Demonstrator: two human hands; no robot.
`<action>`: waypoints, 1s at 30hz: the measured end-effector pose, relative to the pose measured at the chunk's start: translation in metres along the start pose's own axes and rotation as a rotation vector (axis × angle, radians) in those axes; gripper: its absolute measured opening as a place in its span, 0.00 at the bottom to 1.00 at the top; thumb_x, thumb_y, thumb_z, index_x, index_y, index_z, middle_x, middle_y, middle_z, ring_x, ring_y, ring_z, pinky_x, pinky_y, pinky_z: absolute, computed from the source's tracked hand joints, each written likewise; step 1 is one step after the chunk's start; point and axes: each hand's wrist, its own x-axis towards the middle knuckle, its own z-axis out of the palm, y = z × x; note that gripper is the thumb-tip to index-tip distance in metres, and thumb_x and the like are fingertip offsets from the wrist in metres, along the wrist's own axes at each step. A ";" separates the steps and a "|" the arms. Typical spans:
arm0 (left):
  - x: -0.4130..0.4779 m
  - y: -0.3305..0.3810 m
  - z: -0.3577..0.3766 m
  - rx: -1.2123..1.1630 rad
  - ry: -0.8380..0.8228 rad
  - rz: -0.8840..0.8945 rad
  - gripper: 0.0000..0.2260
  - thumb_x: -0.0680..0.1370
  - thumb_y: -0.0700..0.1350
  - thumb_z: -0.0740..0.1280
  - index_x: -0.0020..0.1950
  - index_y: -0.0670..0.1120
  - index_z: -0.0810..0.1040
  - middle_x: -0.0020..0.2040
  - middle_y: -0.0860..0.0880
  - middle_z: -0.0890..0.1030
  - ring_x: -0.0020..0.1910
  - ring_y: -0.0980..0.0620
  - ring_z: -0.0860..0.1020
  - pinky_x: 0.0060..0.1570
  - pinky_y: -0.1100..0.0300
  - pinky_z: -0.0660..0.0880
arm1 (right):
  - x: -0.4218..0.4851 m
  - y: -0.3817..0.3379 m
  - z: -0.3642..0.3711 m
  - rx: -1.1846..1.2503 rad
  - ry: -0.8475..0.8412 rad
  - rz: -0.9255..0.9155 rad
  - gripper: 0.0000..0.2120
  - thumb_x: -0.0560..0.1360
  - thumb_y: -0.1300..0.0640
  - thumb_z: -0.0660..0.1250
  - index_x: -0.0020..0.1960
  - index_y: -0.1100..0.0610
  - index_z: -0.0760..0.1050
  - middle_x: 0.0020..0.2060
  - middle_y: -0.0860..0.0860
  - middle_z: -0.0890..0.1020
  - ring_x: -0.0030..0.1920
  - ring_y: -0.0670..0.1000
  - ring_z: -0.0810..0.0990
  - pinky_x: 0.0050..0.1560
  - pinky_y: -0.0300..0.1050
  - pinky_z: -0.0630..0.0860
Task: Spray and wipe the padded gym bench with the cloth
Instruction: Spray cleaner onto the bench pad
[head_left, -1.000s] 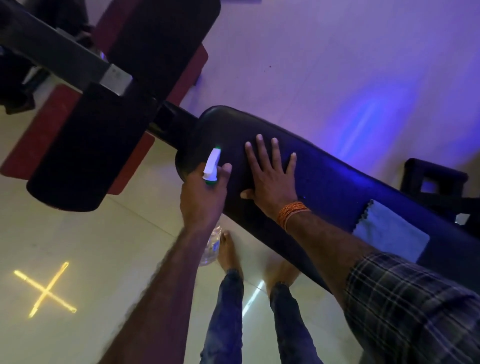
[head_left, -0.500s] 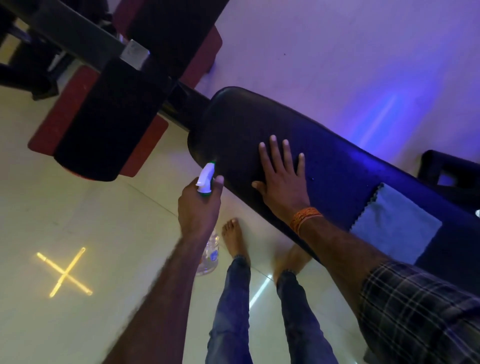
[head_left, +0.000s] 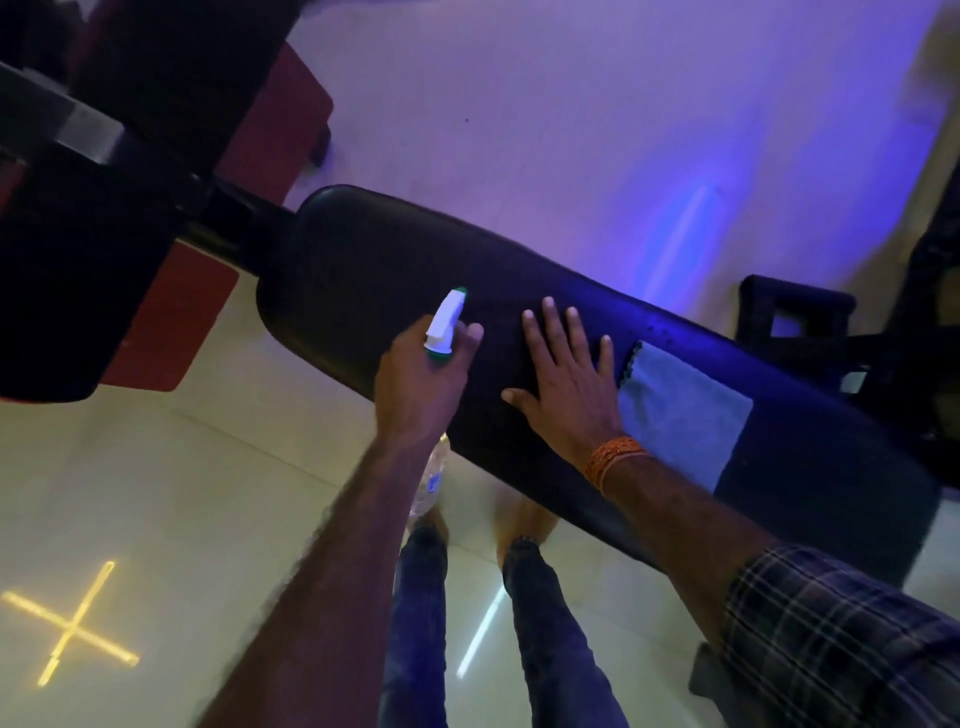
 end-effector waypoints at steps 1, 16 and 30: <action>-0.003 0.003 0.005 0.018 -0.023 0.015 0.12 0.77 0.60 0.70 0.41 0.54 0.78 0.32 0.55 0.76 0.43 0.38 0.84 0.44 0.49 0.81 | -0.003 0.003 -0.001 0.002 -0.004 -0.004 0.45 0.79 0.37 0.64 0.84 0.49 0.39 0.84 0.49 0.39 0.84 0.55 0.39 0.80 0.70 0.47; -0.058 -0.039 -0.032 0.192 0.104 -0.113 0.14 0.79 0.60 0.69 0.56 0.52 0.84 0.35 0.49 0.77 0.45 0.37 0.82 0.47 0.49 0.78 | -0.039 -0.005 0.018 -0.045 -0.092 -0.195 0.47 0.79 0.44 0.68 0.84 0.50 0.39 0.83 0.53 0.37 0.83 0.61 0.39 0.79 0.69 0.46; -0.107 -0.072 -0.003 0.321 -0.196 0.030 0.13 0.79 0.60 0.69 0.48 0.52 0.79 0.41 0.54 0.82 0.45 0.43 0.81 0.43 0.52 0.76 | -0.084 0.014 0.029 -0.058 -0.023 0.005 0.46 0.79 0.43 0.68 0.84 0.53 0.41 0.84 0.55 0.42 0.84 0.59 0.41 0.80 0.65 0.38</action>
